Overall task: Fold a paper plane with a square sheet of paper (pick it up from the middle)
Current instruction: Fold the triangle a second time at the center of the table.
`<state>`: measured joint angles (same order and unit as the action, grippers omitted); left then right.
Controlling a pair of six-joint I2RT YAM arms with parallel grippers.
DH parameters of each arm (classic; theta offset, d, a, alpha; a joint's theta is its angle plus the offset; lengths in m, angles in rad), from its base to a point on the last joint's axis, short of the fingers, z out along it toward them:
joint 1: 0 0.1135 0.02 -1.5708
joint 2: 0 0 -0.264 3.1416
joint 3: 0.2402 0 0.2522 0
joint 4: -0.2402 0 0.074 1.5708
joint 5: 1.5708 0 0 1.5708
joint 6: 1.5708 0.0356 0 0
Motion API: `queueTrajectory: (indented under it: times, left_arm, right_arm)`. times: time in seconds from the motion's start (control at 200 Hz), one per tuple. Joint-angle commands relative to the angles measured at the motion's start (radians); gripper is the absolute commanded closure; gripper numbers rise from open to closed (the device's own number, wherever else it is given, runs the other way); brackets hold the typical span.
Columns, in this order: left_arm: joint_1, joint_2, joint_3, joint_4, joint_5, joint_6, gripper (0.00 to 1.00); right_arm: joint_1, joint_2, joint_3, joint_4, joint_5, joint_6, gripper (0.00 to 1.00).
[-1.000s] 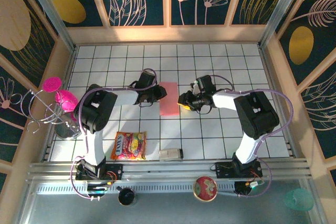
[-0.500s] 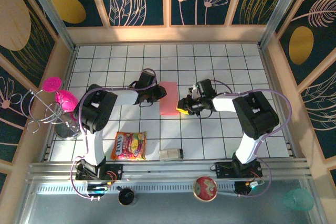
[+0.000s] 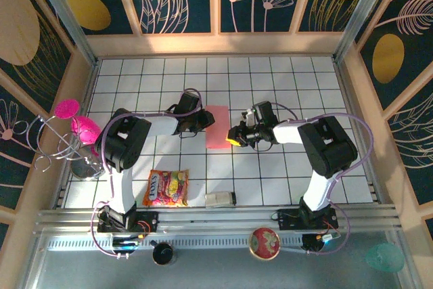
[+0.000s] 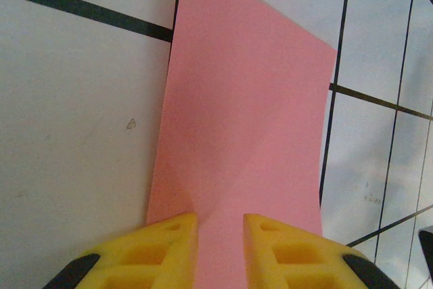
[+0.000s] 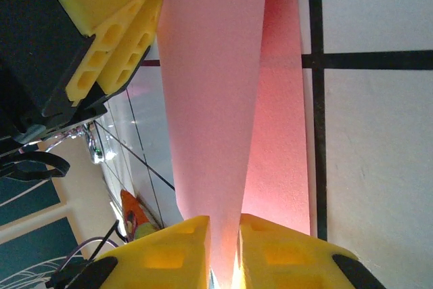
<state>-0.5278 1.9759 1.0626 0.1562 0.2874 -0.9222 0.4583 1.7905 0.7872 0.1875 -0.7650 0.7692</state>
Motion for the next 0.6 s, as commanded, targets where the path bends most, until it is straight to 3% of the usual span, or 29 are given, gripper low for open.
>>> queueTrajectory:
  times: [0.0,0.16,0.596]
  left_arm:
    - [0.003,-0.006,-0.005,-0.026,0.023,0.006,0.76]
    - [0.006,-0.050,0.039,-0.027,0.049,0.056,0.75]
    - [0.025,0.038,0.114,-0.123,0.010,0.118,0.80]
  right_arm:
    - [0.008,-0.005,-0.018,-0.021,-0.003,0.004,0.86]
    - [0.008,-0.008,-0.012,-0.106,0.038,-0.017,1.00]
    - [0.008,-0.035,0.004,-0.203,0.075,-0.035,1.00]
